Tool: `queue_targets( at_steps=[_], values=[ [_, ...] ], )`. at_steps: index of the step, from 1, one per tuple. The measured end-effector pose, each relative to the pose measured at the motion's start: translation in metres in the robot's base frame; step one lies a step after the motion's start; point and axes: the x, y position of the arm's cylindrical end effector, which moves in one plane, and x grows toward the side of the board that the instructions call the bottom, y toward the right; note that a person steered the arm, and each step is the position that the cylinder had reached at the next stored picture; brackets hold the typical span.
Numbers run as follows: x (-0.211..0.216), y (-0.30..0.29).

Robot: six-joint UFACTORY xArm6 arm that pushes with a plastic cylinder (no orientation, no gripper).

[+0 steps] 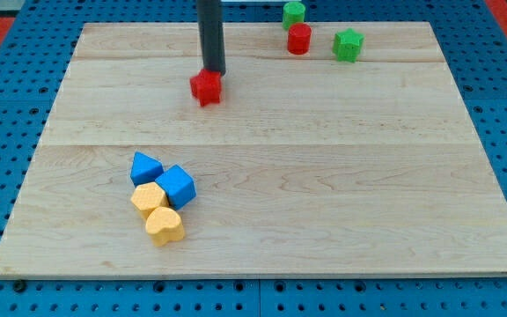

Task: Separate the yellow hexagon from the yellow heart

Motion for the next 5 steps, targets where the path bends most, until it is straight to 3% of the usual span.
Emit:
queue_targets(
  at_steps=[1, 2, 3, 4, 5],
  values=[
    [0.039, -0.024],
    [0.108, -0.054],
    [0.084, -0.054],
    [0.091, -0.135],
    [0.222, -0.126]
  ],
)
